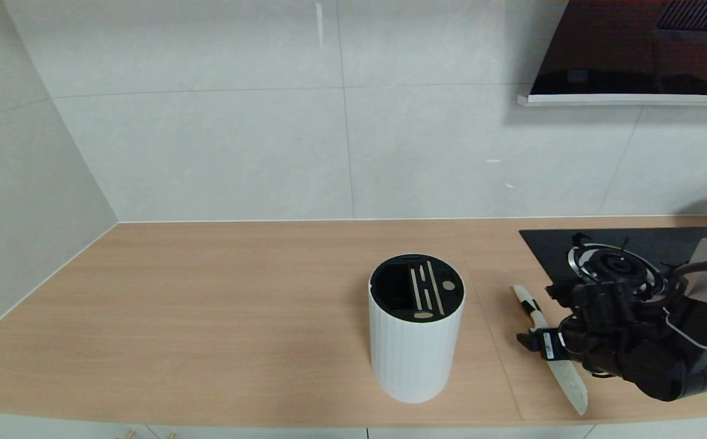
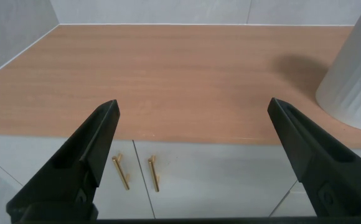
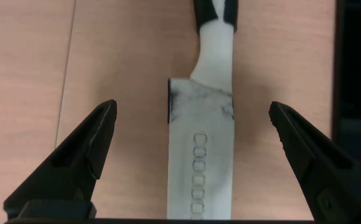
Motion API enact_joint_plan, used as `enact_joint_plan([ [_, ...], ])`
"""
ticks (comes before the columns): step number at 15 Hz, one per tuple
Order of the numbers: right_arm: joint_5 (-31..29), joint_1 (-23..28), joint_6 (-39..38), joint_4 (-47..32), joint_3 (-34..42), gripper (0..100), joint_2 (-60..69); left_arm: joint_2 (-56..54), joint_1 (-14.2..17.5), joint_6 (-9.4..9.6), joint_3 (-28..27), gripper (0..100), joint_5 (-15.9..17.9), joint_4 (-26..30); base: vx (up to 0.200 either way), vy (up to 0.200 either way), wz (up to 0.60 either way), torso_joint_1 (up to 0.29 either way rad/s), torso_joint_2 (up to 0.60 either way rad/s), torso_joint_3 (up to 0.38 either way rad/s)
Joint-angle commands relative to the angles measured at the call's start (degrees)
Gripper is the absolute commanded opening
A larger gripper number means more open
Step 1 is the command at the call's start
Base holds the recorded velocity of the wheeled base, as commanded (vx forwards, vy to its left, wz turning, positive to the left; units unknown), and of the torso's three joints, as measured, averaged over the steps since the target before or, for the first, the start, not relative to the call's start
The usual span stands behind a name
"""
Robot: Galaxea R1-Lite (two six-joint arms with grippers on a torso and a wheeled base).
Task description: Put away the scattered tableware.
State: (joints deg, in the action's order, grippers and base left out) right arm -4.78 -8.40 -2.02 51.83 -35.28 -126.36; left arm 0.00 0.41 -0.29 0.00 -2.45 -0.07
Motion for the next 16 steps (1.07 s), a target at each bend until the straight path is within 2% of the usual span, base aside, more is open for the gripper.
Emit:
enact_joint_plan([
  [1, -0.14, 0.05, -0.17, 1.08, -0.05, 100, -1.88, 0.0, 0.02, -0.06, 0.0, 100, -0.01, -0.1, 0.0, 0.0, 0.0, 0.0, 0.0, 0.0],
  [16, -0.32, 0.05, -1.23, 3.54, -0.84, 100, -3.28, 0.0, 0.02, -0.06, 0.0, 100, -0.01, -0.01, 0.0, 0.0, 0.0, 0.0, 0.0, 0.0],
])
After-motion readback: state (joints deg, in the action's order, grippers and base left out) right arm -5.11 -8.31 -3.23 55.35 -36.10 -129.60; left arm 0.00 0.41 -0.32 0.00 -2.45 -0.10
